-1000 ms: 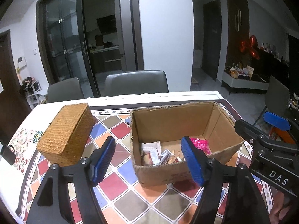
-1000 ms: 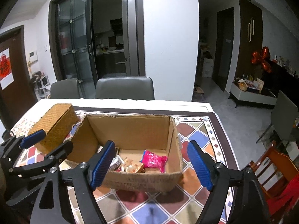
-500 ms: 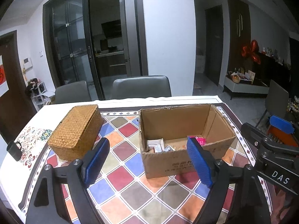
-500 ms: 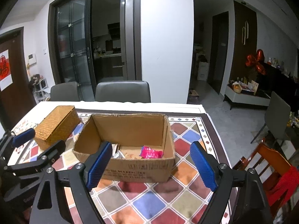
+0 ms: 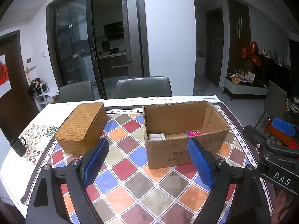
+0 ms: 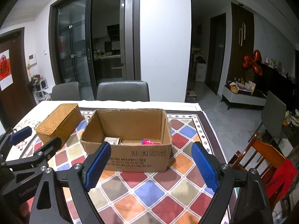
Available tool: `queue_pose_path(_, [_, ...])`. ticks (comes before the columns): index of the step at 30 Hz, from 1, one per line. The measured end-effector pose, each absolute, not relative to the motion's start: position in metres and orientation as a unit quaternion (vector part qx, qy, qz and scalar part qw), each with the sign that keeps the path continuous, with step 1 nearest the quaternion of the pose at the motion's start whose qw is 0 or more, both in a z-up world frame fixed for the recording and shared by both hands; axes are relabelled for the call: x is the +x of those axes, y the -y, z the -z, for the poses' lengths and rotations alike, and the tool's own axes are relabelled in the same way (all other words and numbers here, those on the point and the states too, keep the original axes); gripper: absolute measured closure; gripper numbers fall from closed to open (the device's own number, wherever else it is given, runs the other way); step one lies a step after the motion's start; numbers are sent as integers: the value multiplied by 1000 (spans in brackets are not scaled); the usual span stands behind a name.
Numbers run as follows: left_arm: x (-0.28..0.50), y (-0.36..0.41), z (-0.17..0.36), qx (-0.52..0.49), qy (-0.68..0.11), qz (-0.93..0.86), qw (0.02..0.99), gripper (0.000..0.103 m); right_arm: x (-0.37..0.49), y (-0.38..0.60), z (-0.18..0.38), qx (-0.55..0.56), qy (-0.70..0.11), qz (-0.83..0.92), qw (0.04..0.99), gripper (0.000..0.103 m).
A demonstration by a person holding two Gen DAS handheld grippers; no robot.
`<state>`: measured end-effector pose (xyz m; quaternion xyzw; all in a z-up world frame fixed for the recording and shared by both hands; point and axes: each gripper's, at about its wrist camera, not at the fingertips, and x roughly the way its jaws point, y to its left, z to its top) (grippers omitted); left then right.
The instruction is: Organize snacks
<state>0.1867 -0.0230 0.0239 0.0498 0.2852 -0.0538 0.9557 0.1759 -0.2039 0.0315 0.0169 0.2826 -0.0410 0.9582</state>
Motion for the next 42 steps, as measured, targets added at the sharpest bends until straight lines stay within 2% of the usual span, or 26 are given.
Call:
queue_pose_path(26, [108, 11, -21, 50, -278, 54, 958, 16, 94, 197, -31, 23, -273, 46, 961, 14])
queue_pose_path(42, [56, 6, -5, 51, -288, 60, 954, 16, 43, 194, -11, 25, -280, 55, 958, 14])
